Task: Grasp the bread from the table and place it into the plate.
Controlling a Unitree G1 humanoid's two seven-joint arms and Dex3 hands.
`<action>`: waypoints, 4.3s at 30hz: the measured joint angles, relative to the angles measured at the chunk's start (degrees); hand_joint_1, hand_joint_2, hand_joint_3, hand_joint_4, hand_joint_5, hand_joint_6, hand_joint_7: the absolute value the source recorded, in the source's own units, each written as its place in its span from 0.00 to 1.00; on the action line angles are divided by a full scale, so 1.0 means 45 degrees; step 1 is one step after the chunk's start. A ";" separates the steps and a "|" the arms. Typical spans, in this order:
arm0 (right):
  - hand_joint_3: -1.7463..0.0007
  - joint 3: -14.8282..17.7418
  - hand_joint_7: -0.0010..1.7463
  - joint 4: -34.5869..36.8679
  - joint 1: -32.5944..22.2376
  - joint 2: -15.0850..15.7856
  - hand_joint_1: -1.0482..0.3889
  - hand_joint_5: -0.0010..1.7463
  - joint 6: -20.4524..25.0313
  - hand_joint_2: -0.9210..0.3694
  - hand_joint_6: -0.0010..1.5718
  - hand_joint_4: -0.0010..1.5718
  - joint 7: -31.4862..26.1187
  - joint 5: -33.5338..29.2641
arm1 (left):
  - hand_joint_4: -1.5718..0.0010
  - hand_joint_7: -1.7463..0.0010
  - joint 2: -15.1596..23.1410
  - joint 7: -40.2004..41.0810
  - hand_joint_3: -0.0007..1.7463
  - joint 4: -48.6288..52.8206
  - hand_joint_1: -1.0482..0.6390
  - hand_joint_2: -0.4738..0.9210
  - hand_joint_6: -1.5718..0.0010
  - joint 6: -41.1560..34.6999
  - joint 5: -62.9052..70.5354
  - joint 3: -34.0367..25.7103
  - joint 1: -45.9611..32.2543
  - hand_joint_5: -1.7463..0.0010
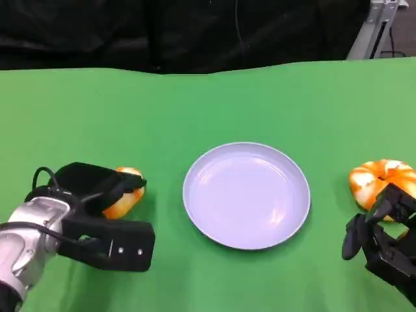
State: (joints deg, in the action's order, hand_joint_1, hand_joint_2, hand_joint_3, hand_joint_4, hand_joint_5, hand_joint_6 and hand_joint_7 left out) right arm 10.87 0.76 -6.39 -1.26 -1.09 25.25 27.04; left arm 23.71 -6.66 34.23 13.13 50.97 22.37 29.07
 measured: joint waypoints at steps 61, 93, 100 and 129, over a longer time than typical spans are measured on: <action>0.38 0.0100 0.92 0.0133 0.0092 0.0179 0.67 1.00 0.0016 0.22 0.44 0.51 0.0088 0.0124 | 0.76 0.99 0.0242 0.0043 0.27 -0.0468 0.00 1.00 0.75 -0.3107 -0.1483 0.0093 -0.0147 0.99; 0.38 0.0134 0.92 0.0127 0.0094 0.0201 0.67 1.00 0.0030 0.22 0.44 0.50 0.0088 0.0137 | 0.63 0.99 -0.0329 0.1227 0.17 0.4350 0.17 1.00 0.62 -0.0659 -0.2953 0.0509 0.1751 0.99; 0.37 0.0128 0.92 0.0123 0.0094 0.0203 0.67 1.00 0.0030 0.22 0.44 0.51 0.0075 0.0133 | 0.63 0.98 -0.0421 0.1607 0.15 0.4465 0.47 1.00 0.47 -0.0633 -0.3041 0.0508 0.1786 0.57; 0.37 0.0124 0.91 0.0101 0.0102 0.0256 0.67 1.00 0.0074 0.23 0.45 0.51 -0.0013 0.0233 | 0.56 0.00 -0.0928 0.5137 0.20 0.3968 0.59 1.00 0.65 0.0654 -0.3519 -0.0462 0.0987 0.00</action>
State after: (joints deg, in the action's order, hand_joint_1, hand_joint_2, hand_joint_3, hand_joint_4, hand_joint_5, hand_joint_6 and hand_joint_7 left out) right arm 11.43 1.21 -5.93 -0.11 -0.76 25.19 28.09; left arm 19.54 16.46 52.09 16.08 35.14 20.29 33.51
